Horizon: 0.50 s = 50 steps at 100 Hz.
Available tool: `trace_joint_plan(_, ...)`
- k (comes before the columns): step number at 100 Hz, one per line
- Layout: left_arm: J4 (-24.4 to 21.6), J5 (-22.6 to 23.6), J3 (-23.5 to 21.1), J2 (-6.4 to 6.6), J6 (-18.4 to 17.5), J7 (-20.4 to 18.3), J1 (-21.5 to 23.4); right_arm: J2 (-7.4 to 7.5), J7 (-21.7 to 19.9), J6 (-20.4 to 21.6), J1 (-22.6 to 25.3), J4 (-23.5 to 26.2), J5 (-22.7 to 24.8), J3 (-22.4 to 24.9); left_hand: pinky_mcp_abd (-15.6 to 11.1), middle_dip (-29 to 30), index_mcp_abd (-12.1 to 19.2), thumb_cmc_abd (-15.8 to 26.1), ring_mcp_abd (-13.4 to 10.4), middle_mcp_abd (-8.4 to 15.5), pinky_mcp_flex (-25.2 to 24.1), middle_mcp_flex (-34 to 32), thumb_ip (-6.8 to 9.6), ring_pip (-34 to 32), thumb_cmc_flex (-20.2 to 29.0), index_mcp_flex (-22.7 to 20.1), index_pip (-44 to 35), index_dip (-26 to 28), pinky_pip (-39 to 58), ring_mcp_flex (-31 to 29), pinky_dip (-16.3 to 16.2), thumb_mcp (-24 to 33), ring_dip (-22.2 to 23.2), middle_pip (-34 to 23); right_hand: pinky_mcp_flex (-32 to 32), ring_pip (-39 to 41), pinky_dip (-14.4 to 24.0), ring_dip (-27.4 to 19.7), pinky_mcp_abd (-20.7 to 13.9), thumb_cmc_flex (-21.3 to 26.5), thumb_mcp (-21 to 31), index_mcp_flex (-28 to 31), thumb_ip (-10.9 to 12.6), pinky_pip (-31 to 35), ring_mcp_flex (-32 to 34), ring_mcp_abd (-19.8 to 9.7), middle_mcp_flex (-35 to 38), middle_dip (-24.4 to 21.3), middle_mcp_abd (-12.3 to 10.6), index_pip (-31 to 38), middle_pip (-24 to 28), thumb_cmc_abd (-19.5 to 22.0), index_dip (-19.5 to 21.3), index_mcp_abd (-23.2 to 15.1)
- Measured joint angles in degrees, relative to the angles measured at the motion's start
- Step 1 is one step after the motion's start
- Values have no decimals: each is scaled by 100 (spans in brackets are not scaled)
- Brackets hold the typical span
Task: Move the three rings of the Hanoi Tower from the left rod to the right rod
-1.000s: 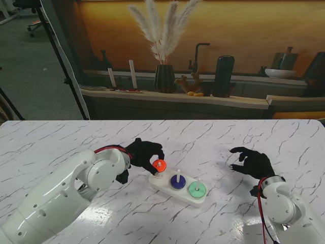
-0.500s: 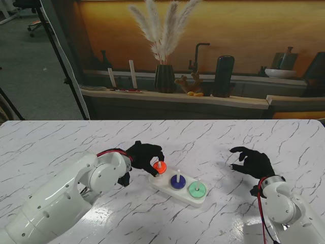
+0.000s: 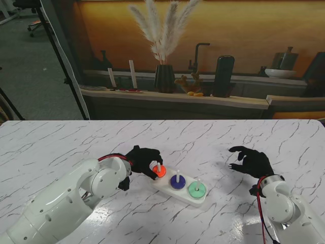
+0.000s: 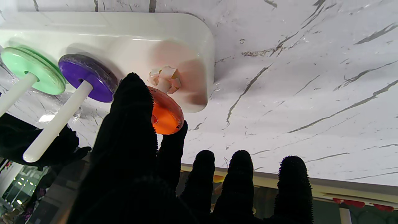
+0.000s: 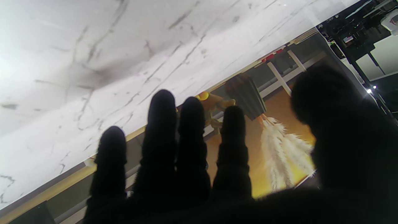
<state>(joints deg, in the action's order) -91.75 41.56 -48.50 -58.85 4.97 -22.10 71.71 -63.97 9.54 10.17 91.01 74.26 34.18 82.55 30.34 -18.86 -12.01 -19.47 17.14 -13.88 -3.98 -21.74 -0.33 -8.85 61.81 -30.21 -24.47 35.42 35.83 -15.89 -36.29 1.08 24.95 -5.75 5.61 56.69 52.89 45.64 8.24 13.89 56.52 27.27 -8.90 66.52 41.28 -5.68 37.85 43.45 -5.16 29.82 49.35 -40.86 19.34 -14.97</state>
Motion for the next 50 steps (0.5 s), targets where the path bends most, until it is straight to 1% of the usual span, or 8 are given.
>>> trace_joint_plan(14, 29, -6, 3, -1, 46, -11, 23, 0, -1, 9, -2, 0, 2, -3, 0, 0, 0, 11, 0, 0, 0, 0, 0, 0, 49, -13, -1, 0, 0, 0, 0, 12, 0, 0, 0, 0, 0, 0, 0, 0, 0, 0, 0, 0, 0, 0, 0, 0, 0, 0, 0, 0, 0, 0)
trace_joint_plan(22, 44, -7, 2, 0, 78, -22, 38, 0, -8, 12, -5, 0, 2, -9, 0, 0, 0, 87, 0, 0, 0, 0, 0, 0, 60, -127, -29, 0, 0, 0, 0, 41, 0, 0, 1, 0, 0, 0, 0, 0, 0, 0, 0, 0, 0, 0, 0, 0, 0, 0, 0, 0, 0, 0)
trace_joint_plan(50, 72, -5, -18, 10, 140, -65, 74, 1, -30, 25, -8, 9, -6, -15, 0, 0, 0, 111, 0, 0, -4, 0, 2, 0, 108, -139, -67, 0, 0, 0, 0, 58, 0, 0, 1, 0, -1, 0, 0, 0, 0, 0, 0, 0, 0, 0, 0, 0, 0, 0, 0, 0, 0, 0)
